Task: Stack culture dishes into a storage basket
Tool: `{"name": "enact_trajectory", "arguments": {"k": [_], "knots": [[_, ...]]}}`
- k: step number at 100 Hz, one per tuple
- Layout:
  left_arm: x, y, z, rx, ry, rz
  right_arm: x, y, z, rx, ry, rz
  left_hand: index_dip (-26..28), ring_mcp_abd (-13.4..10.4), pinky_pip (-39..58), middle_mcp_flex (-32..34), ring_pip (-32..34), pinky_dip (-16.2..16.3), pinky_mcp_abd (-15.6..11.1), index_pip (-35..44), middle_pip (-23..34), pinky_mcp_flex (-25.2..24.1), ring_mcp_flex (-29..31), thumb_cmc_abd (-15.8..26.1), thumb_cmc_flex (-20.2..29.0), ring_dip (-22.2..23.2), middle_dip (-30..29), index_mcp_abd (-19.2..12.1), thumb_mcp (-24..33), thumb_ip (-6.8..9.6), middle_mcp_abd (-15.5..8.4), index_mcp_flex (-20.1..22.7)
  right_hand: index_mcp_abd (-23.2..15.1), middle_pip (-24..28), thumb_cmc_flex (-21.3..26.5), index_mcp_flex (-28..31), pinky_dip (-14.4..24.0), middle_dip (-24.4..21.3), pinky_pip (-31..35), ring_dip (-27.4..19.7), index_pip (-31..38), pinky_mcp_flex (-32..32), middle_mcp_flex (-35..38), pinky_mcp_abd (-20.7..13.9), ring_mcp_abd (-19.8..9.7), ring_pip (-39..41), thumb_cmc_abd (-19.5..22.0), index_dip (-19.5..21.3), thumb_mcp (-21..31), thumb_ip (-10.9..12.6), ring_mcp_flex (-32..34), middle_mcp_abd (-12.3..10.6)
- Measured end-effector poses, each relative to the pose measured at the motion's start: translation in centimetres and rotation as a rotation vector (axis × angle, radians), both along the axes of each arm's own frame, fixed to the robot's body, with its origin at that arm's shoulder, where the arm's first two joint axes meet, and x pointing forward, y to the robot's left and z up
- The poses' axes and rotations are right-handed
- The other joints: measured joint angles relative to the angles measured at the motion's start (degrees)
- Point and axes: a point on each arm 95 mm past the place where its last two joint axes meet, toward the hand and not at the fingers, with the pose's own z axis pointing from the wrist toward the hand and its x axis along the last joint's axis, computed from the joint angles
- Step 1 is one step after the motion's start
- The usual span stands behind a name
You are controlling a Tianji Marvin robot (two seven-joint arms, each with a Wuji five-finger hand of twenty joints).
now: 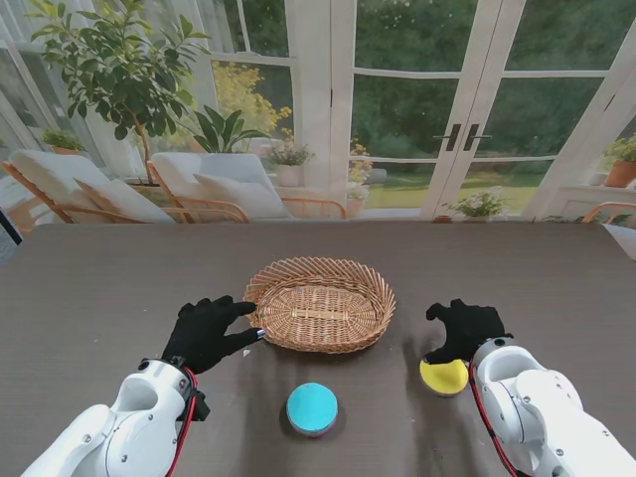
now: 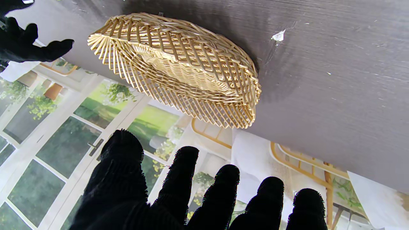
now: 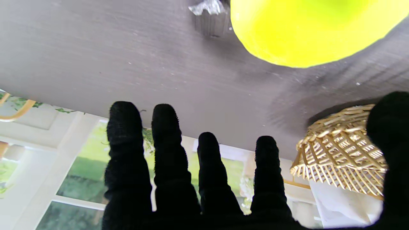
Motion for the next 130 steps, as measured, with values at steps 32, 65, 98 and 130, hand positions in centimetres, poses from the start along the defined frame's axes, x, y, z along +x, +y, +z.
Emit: {"name": "enact_trajectory", "arguments": {"k": [32, 65, 98, 130], "knots": [[-0.3, 0.3, -0.1, -0.002, -0.005, 0.003, -0.9, 0.0, -0.9, -0.010, 0.038, -0.030, 0.0, 0.0, 0.0, 0.0, 0.0, 0.0, 0.0, 0.0, 0.0, 0.0, 0.0, 0.0, 0.0, 0.0, 0.0, 0.0, 0.0, 0.00, 0.0, 0.0, -1.4, 4.2, 0.0, 1.2, 9.1, 2.3, 14.9, 11.6, -1.3, 0.0, 0.9, -0.5, -4.3, 23.0, -0.6, 4.9, 0.1, 1.2, 2.6, 0.2], [-0.4, 0.4, -0.1, -0.006, -0.011, 0.000, -1.2, 0.8, -2.3, -0.033, 0.066, -0.096, 0.0, 0.0, 0.0, 0.0, 0.0, 0.0, 0.0, 0.0, 0.0, 0.0, 0.0, 0.0, 0.0, 0.0, 0.0, 0.0, 0.0, 0.00, 0.0, 0.0, -2.0, 6.3, 0.0, -0.5, 10.0, 3.2, 15.6, 13.1, -4.8, 0.0, 0.8, -1.6, -5.4, 26.4, -0.6, 5.7, 0.1, 1.2, 2.6, 1.4], [-0.7, 0.6, -0.1, -0.007, -0.017, 0.001, -1.2, 1.3, -3.4, -0.061, 0.048, -0.158, 0.0, 0.0, 0.0, 0.0, 0.0, 0.0, 0.0, 0.0, 0.0, 0.0, 0.0, 0.0, 0.0, 0.0, 0.0, 0.0, 0.0, 0.00, 0.0, 0.0, -2.0, 6.6, -1.0, -0.5, 10.2, 3.7, 15.6, 13.1, -4.8, 0.0, 0.8, -1.6, -5.5, 26.7, -0.6, 8.0, -1.2, 1.2, 2.6, 2.0], [-0.8, 0.6, -0.1, -0.007, -0.017, 0.002, -1.6, 1.4, -3.4, -0.064, 0.045, -0.188, 0.0, 0.0, 0.0, 0.0, 0.0, 0.0, 0.0, 0.0, 0.0, 0.0, 0.0, 0.0, 0.0, 0.0, 0.0, 0.0, 0.0, 0.00, 0.0, 0.0, 0.2, 7.4, -1.7, -0.5, 10.2, 3.7, 15.6, 13.1, -4.9, 0.0, 0.8, -1.6, -5.5, 26.1, -0.5, 9.8, -1.0, 1.2, 2.6, 3.2]]}}
